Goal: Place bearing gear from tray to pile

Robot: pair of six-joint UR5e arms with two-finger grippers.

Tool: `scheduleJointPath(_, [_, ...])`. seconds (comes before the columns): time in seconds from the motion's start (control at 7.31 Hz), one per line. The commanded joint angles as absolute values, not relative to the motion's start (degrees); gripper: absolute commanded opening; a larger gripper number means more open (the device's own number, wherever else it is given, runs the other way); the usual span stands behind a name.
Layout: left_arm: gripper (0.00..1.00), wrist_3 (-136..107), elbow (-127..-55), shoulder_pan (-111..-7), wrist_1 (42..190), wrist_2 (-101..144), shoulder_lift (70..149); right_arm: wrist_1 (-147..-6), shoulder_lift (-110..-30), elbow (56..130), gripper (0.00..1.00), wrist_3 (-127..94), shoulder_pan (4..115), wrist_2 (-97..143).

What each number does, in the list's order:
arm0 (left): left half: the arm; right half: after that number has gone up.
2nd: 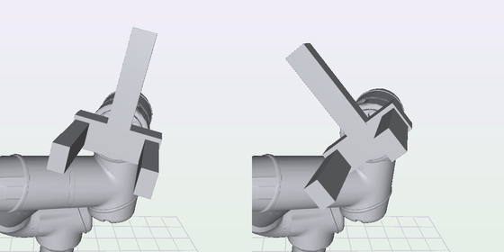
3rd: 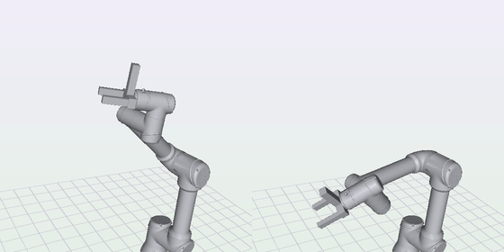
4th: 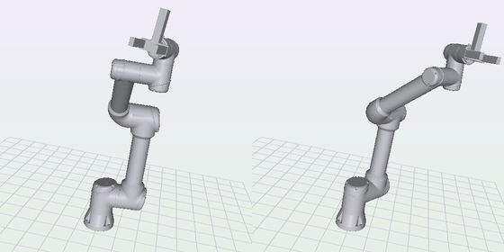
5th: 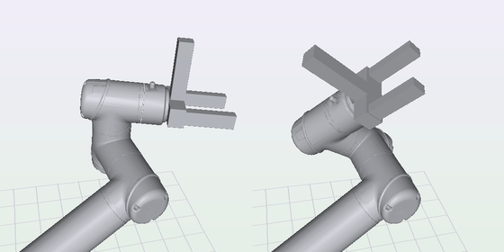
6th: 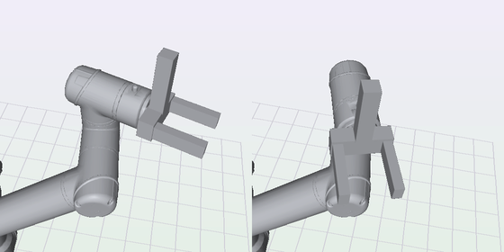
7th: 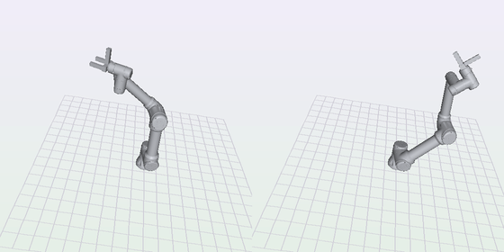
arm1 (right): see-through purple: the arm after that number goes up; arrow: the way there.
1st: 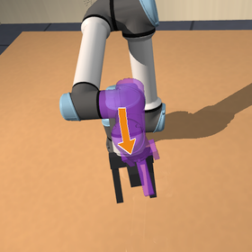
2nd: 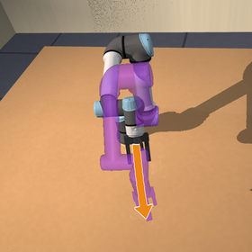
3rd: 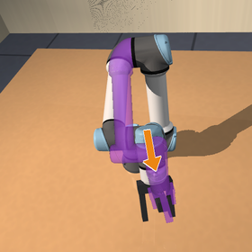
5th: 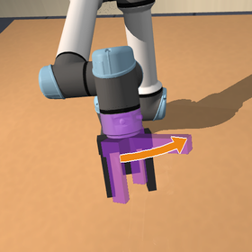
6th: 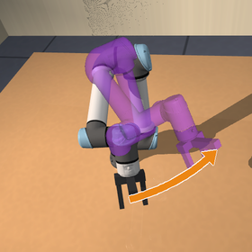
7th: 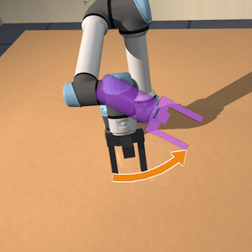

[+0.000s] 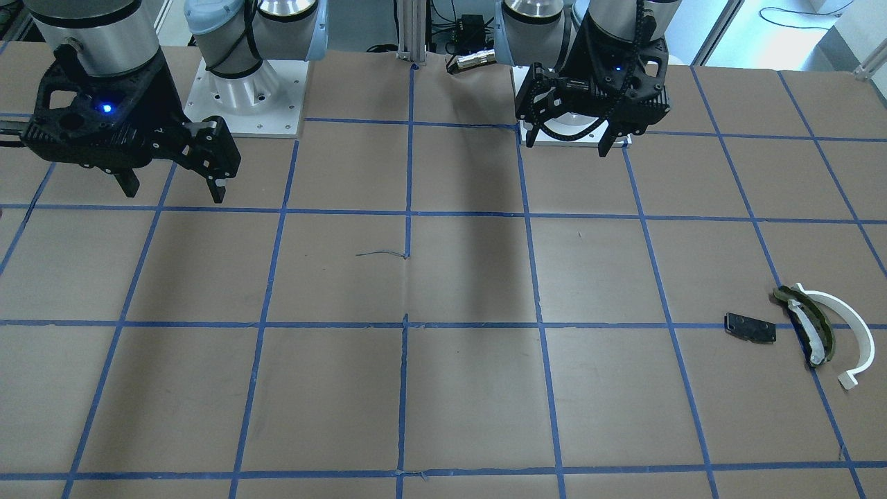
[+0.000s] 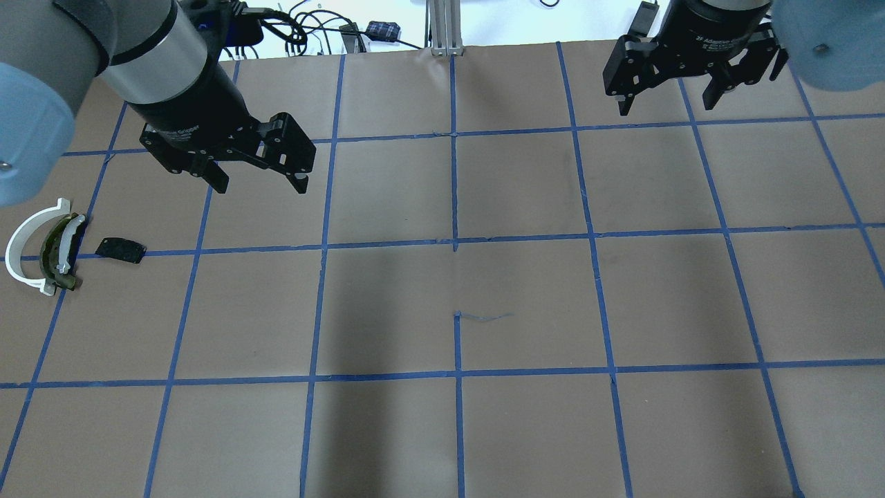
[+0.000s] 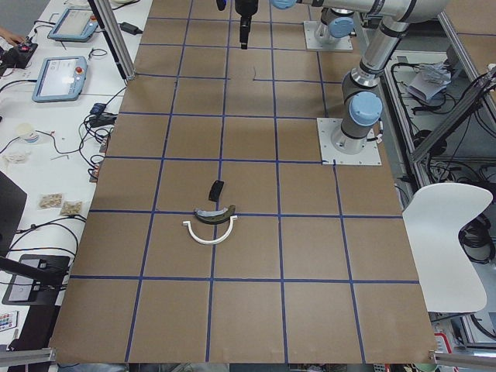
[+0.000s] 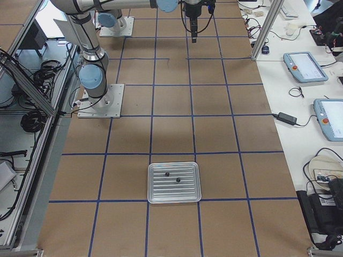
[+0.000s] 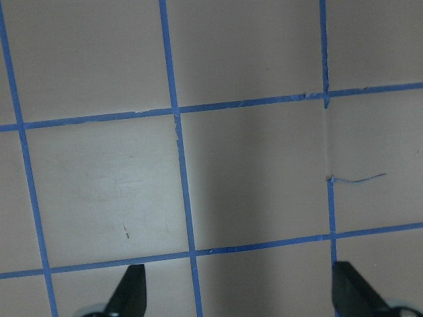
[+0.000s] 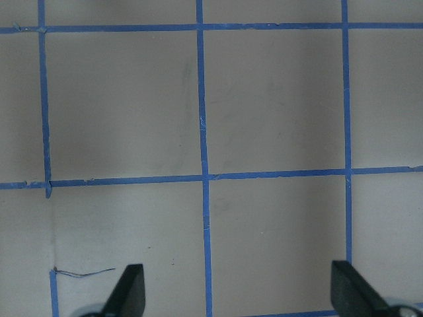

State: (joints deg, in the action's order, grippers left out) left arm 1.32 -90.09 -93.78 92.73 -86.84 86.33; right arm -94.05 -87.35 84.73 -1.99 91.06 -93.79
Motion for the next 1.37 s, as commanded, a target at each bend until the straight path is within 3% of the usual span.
scheduleJointPath(0.0, [1.00,1.32,-90.09,-93.69,92.72,-86.84,86.31,-93.78,-87.54,84.64,1.00,-1.85,90.97,-93.78])
scheduleJointPath(1.23, [1.00,1.23,-89.74,-93.43,92.55,-87.01,86.48,-94.48,-88.33,83.77,1.00,5.74,89.57,-89.72])
